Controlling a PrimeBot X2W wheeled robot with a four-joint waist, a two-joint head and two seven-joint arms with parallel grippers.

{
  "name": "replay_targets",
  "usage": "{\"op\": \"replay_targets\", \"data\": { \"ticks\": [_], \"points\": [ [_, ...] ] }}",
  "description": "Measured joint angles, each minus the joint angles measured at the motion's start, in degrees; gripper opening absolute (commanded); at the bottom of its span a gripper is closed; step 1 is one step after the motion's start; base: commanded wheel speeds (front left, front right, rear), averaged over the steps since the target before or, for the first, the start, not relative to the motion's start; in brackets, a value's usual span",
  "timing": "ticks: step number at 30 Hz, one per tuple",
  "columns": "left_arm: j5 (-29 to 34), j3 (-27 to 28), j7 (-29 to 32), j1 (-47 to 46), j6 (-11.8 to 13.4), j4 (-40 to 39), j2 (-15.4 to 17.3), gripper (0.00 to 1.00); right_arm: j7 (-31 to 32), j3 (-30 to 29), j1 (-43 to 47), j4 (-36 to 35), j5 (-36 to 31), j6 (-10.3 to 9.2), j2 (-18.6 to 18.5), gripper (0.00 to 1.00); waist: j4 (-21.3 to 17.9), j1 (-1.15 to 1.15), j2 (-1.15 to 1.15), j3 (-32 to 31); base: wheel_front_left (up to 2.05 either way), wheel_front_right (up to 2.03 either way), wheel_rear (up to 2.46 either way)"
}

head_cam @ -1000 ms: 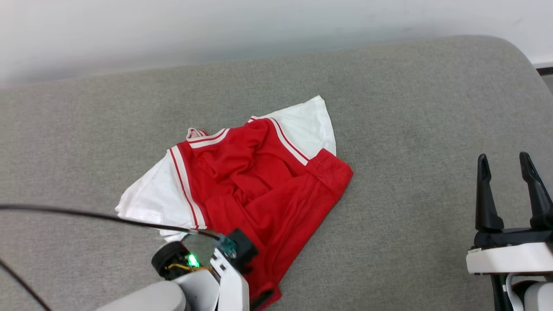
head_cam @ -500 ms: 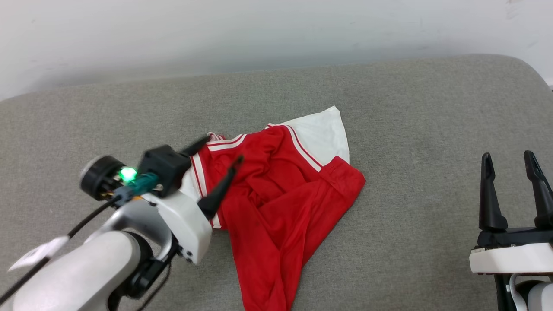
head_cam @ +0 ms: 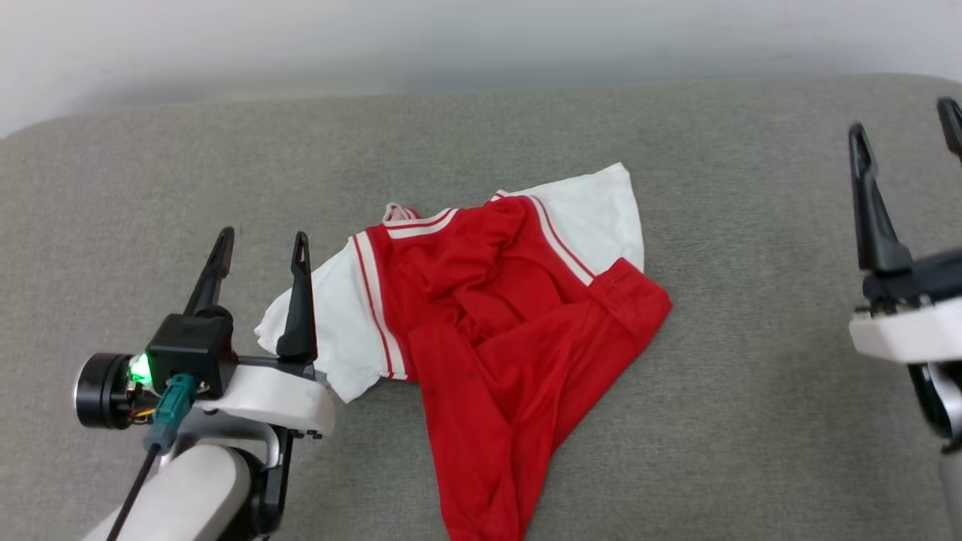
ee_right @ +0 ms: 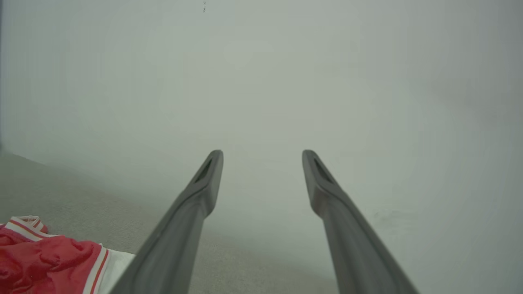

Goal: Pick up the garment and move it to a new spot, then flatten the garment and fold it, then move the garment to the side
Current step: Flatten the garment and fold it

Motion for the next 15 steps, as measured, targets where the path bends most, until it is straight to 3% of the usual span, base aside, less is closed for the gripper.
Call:
{"op": "replay_targets", "data": {
  "ticks": [3,6,15],
  "points": [
    [3.7,4.5,-0.1,2.5,0.4,-1.5,-4.1,1.00,2.3,6.1,-6.7,3.6,2.0,0.00,-4.6,1.00,1.2,0.00,0.00,1.4,0.00,0.00,0.00],
    [7.4,8.4,-0.1,5.9,-0.9,-2.0,-7.9,1.00,10.0,13.0,-14.6,6.6,6.8,0.00,-8.5,1.00,2.3,0.00,0.00,3.0,0.00,0.00,0.00],
    [18.3,18.9,-0.2,10.8,-6.5,-3.4,-18.7,1.00,46.0,33.9,-34.3,13.4,30.8,0.00,-17.7,1.00,5.5,0.00,0.00,8.8,0.00,0.00,0.00]
  ]
}}
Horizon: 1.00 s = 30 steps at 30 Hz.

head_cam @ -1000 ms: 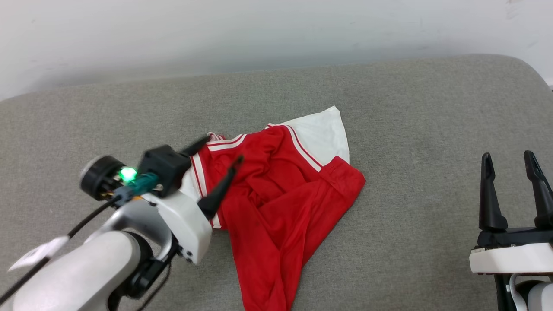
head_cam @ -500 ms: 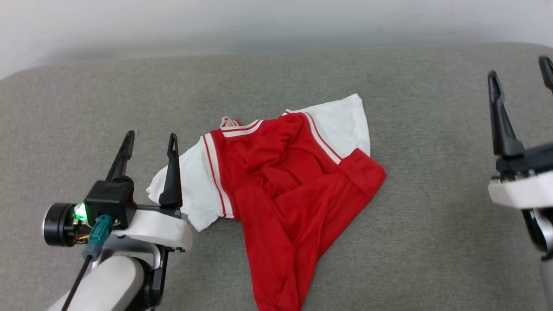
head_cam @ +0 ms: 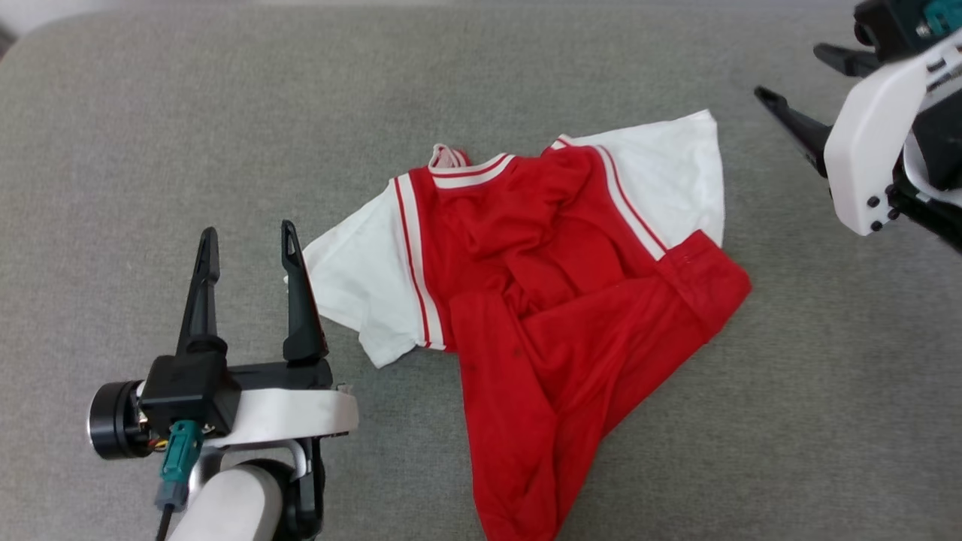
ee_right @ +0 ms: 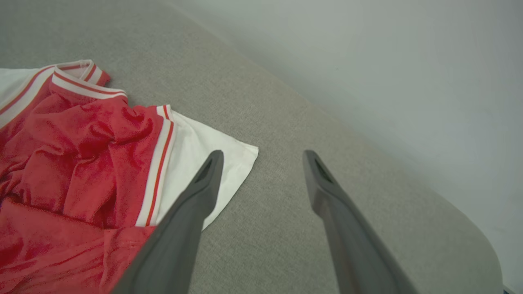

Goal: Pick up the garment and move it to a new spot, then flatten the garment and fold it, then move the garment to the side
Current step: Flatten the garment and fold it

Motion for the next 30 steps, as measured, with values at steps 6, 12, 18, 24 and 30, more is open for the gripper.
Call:
{"op": "replay_targets", "data": {
  "ticks": [6,12,18,24,30],
  "points": [
    [5.7,3.5,0.0,-0.5,-4.9,0.1,-6.5,1.00,16.6,7.7,-7.1,6.1,11.0,0.00,-3.1,1.00,2.4,0.00,0.00,4.5,0.00,0.00,0.00],
    [9.9,6.4,0.0,-1.9,-8.9,-0.2,-11.5,1.00,17.4,7.8,-9.3,13.3,15.3,0.00,-1.0,1.00,4.8,0.01,0.00,9.2,0.00,0.00,0.00],
    [12.0,9.1,0.0,-1.9,-11.4,-0.1,-14.0,1.00,15.5,11.9,-9.3,13.8,16.5,-0.12,-0.3,1.00,5.7,0.00,0.00,11.8,0.00,0.00,0.00],
    [13.4,11.1,0.0,-1.3,-13.4,0.9,-14.9,1.00,9.5,16.9,-9.2,12.2,17.1,-0.10,-1.5,0.00,4.4,0.00,0.00,10.3,0.00,0.00,0.00],
    [14.6,13.4,0.0,1.0,-15.1,1.8,-15.1,1.00,3.4,20.7,-9.1,7.1,19.4,0.01,-7.2,0.00,2.9,0.01,0.00,6.0,0.00,0.00,0.00]
  ]
}}
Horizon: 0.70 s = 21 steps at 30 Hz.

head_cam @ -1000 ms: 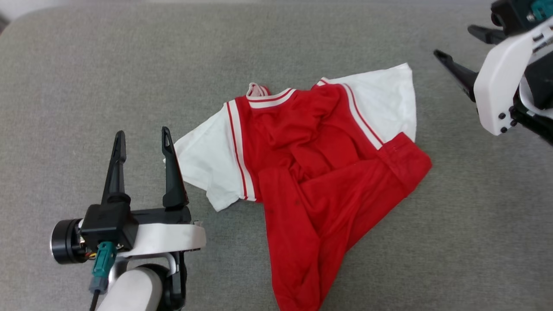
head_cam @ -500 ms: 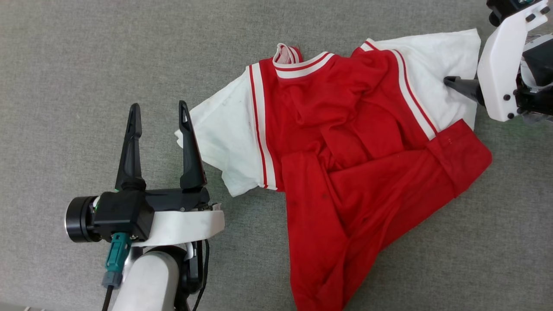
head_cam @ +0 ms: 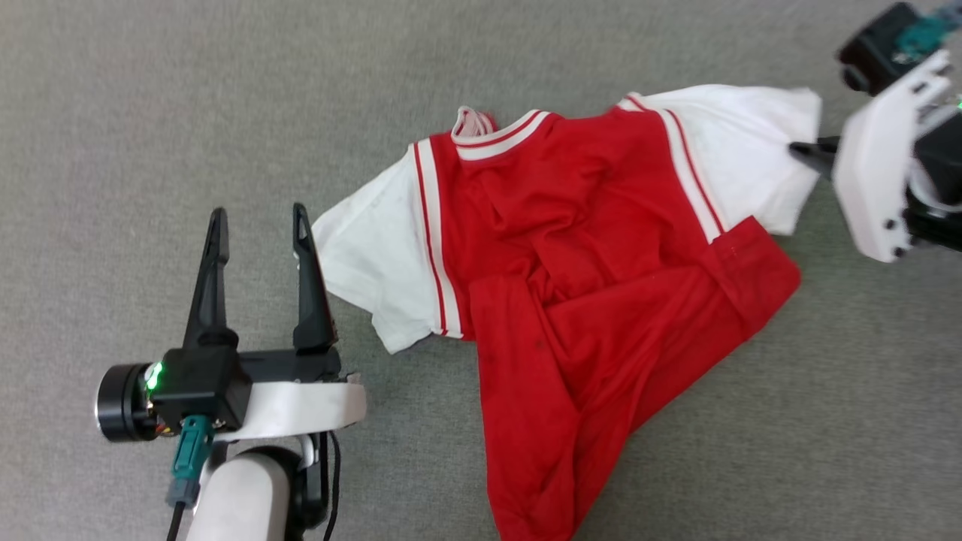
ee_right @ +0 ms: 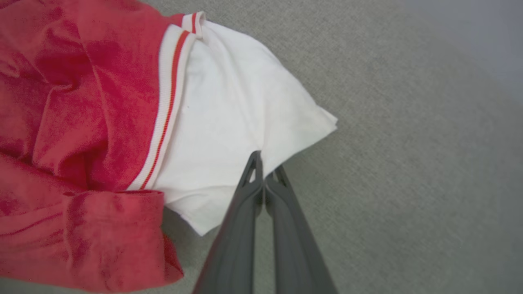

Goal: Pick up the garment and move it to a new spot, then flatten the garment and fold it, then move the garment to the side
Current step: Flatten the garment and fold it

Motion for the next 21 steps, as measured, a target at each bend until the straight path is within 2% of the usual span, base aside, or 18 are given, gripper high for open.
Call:
{"op": "replay_targets", "data": {
  "ticks": [7,11,15,21],
  "points": [
    [0.9,2.4,0.0,3.6,-1.6,0.6,0.1,1.00,-6.2,1.4,8.3,-6.9,5.4,0.00,-12.1,0.00,-2.4,0.00,0.00,-5.2,0.00,0.00,0.00],
    [1.1,3.4,0.0,4.7,-2.4,0.9,0.1,1.00,-9.1,0.7,15.7,-6.3,9.3,0.00,-16.3,0.00,-4.3,-0.01,0.00,-6.5,0.00,0.00,0.00],
    [1.5,4.1,0.0,4.8,-3.2,1.5,0.2,1.00,-10.1,1.3,22.0,-2.8,11.6,0.00,-16.2,0.00,-5.6,-0.01,0.00,-6.7,0.00,0.00,0.00],
    [2.1,4.8,0.0,4.2,-4.3,3.4,0.6,1.00,-13.2,0.5,23.8,3.5,11.3,0.00,-11.6,0.02,-6.6,-0.01,0.00,-6.3,0.00,0.00,0.00]
  ]
}}
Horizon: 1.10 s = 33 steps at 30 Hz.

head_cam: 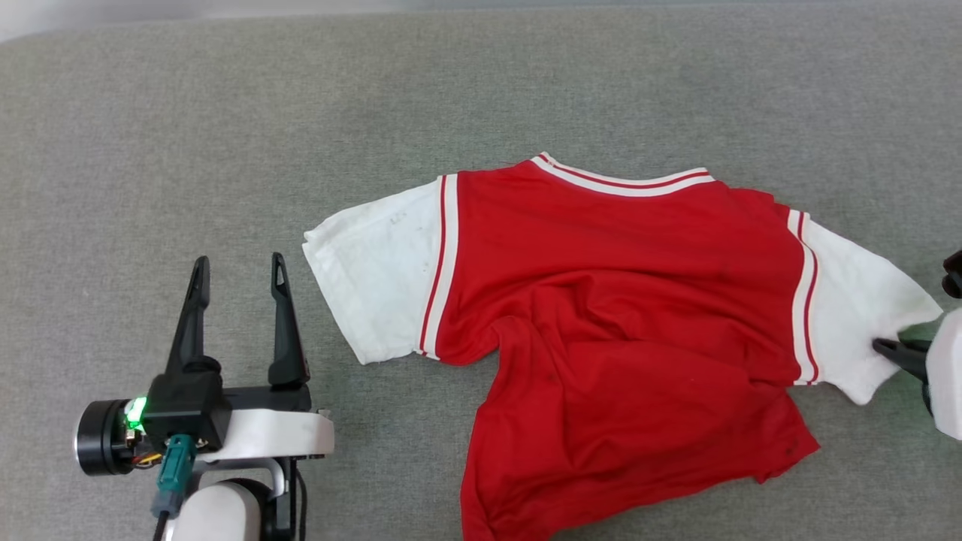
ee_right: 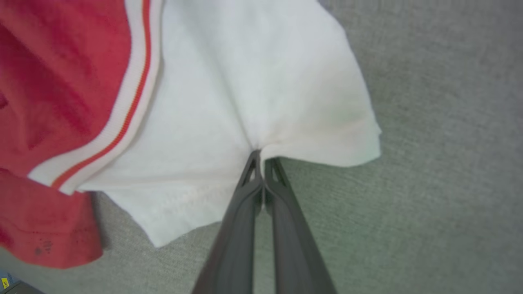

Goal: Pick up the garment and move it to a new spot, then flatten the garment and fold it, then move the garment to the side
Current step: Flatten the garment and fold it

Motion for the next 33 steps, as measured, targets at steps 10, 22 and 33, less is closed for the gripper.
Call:
{"op": "replay_targets", "data": {
  "ticks": [10,22,33],
  "points": [
    [-1.7,2.1,0.0,-4.8,-5.5,5.4,4.7,1.00,-17.7,-6.8,-0.1,4.1,-5.5,-0.01,2.6,1.00,-1.9,0.00,0.00,-3.4,0.00,0.00,0.00],
    [-8.7,-1.9,20.9,-20.6,-13.8,10.8,13.6,1.00,-34.7,-24.9,4.6,4.7,-19.6,-0.01,9.3,1.00,-4.8,0.00,0.00,-4.4,0.00,0.00,0.00],
    [-28.1,-16.4,53.3,-32.3,-14.5,9.9,29.6,1.00,-30.6,-37.8,14.2,-3.1,-30.2,-0.01,16.6,1.00,-7.4,0.00,0.00,-1.9,0.00,0.00,0.00]
  ]
}}
